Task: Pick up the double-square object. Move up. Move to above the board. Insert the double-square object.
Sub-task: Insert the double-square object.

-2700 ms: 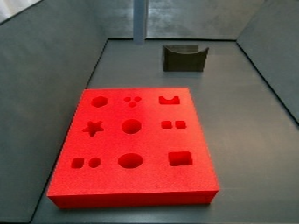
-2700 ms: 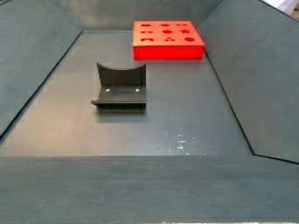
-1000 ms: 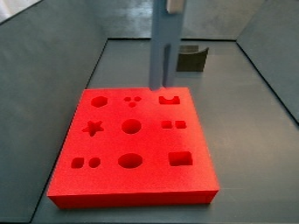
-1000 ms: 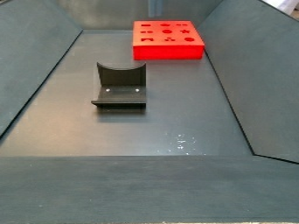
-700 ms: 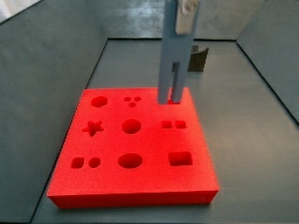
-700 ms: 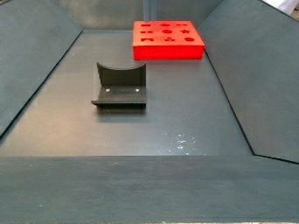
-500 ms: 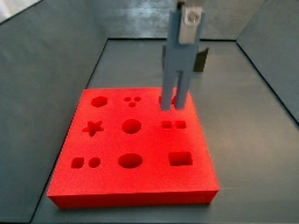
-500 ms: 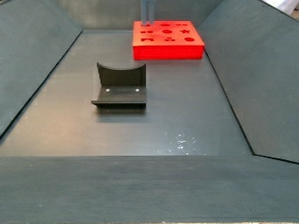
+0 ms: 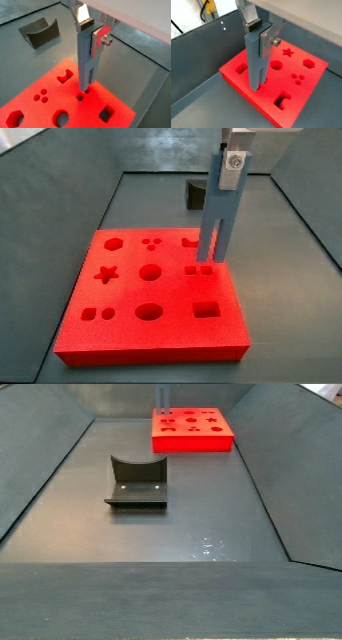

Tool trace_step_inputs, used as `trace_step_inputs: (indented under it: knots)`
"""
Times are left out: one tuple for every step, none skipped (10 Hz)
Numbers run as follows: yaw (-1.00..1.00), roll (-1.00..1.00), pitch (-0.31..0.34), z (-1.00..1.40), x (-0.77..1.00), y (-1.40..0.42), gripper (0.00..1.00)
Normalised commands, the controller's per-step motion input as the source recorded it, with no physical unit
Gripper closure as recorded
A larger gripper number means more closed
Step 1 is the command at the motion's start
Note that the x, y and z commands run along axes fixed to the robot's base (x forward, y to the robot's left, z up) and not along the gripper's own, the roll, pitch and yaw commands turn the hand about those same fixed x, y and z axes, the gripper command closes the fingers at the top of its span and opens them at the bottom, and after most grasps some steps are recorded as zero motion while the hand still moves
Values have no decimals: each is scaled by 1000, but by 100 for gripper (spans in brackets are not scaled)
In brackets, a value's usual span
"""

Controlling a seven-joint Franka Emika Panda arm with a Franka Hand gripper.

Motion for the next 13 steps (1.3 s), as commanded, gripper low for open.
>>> trace_step_inputs:
  knots:
    - [0,107,0,-163,-143,0,100]
    - [309,133,-43,-160,-209,-60,100]
    - [449,127,-46,-100,-126,-94,100]
    - [409,117,-33,-43,-106,-146,100]
    - [391,127,-27,-43,-94,-174,100]
    - [191,24,-17,-143,0,-103,100]
    - [0,36,-7,-166,0,-37,100]
    - [-69,40,0,-131,11,0,100]
    - [-209,31,0,-109,63,0,100]
    - [-254,33,0,-97,57,0,100]
    - [-240,33,0,-94,43,0,100]
    - [-229,23,0,-89,80,0,100]
    - [-189,7,0,-89,166,0,100]
